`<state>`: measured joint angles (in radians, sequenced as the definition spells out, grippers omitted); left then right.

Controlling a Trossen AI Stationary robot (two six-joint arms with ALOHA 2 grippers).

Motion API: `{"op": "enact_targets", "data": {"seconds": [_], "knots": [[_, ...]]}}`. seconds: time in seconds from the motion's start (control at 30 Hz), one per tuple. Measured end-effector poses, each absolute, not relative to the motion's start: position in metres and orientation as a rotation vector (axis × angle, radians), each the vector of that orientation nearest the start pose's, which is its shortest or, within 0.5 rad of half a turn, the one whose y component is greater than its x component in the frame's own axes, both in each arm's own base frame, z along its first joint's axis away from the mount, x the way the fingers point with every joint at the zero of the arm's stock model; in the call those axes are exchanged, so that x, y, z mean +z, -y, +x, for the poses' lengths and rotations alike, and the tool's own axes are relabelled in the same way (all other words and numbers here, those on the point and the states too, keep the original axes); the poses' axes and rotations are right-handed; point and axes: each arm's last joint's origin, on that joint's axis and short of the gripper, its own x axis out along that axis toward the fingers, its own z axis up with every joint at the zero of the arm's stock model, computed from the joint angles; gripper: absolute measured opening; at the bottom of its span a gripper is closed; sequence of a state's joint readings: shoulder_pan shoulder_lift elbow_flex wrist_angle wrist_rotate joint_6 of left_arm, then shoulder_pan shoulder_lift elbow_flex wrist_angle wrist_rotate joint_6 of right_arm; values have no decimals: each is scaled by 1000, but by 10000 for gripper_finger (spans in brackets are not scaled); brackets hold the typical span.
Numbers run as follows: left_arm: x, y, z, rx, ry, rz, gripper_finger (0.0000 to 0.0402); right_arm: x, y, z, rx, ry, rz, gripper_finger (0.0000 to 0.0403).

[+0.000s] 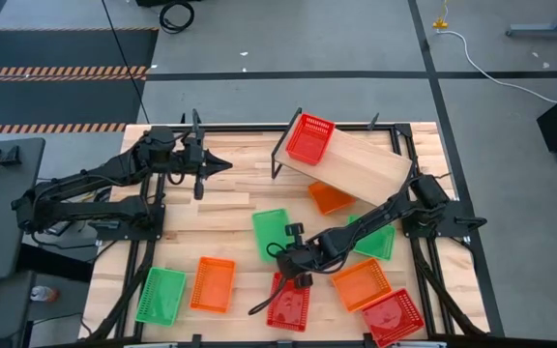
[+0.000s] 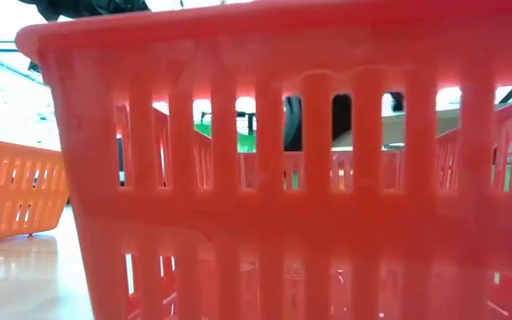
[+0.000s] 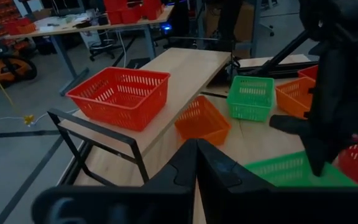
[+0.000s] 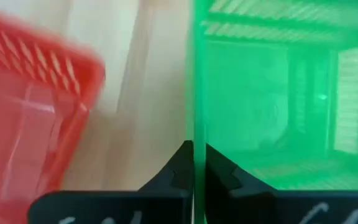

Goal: Stack baskets on shelf by color
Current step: Put the middle green bin on the shelf

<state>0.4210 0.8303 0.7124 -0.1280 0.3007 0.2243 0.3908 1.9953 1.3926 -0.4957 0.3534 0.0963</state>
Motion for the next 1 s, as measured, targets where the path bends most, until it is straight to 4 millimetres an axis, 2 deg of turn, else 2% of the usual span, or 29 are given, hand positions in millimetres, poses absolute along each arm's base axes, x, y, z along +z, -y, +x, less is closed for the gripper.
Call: {"op": "enact_targets", "data": {"seconds": [0.13,0.23,0.33,0.47,0.6,0.73,1.0], "knots": [[306,-68,172,93,-245,131,19,201,-152,395,2,-940,-370,9],[305,-68,172,92,-255,128,16,235,-156,400,-58,-915,-419,14],[304,-67,172,92,-261,126,14,273,-156,397,-145,-928,-483,14],[304,-68,172,92,-262,125,16,325,-144,388,-279,-944,-496,8],[303,-67,172,91,-268,123,20,364,-120,373,-411,-982,-416,13],[303,-67,172,91,-268,123,16,382,-94,362,-538,-1028,-303,11],[302,-67,171,89,-283,117,19,392,-58,357,-643,-1019,-113,11]]}}
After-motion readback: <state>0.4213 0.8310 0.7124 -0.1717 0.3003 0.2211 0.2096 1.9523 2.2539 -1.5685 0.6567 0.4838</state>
